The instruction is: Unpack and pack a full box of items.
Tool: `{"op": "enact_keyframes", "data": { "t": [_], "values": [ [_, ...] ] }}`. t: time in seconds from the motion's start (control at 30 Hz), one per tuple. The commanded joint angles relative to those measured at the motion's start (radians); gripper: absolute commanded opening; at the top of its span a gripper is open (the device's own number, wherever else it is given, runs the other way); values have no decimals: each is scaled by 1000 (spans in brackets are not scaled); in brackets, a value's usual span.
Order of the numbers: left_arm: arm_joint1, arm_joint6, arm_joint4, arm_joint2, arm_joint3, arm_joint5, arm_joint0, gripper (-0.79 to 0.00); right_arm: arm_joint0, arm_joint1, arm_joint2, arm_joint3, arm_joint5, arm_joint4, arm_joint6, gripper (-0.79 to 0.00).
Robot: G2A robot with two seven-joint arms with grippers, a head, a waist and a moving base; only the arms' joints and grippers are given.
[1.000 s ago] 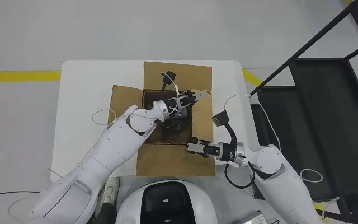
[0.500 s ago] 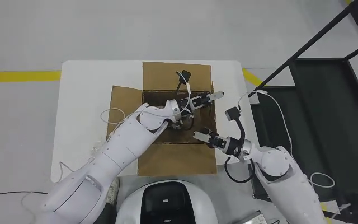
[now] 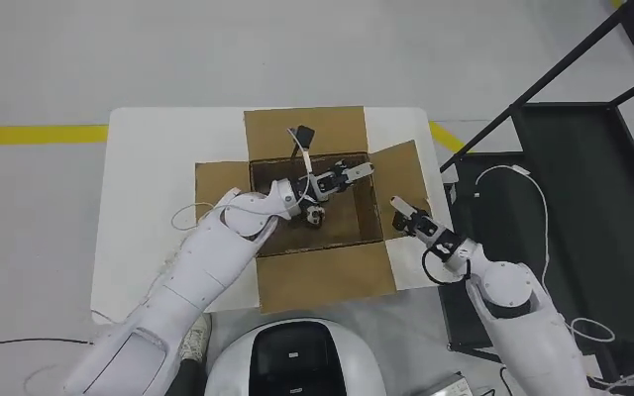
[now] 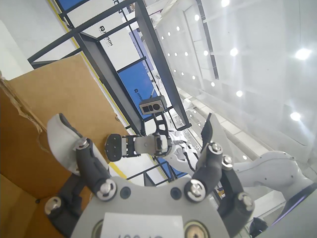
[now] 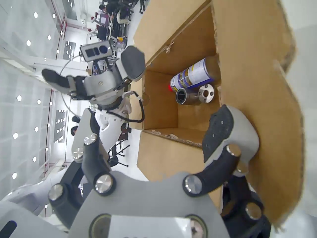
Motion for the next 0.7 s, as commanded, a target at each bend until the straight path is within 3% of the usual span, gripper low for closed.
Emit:
{"op": "enact_keyframes", "data": {
  "t": [0.0, 0.3, 0.67],
  "values": [
    [22, -8, 34, -47, -60, 10, 48, 0, 17, -5, -17, 34, -12, 12, -36, 0],
    [92, -52, 62, -211, -246, 55, 265, 0, 90, -22, -96, 159, 76, -104, -192, 0],
    [126, -85, 50, -307, -376, 59, 377, 0, 167, -36, -169, 211, 98, -107, -156, 0]
  ]
}}
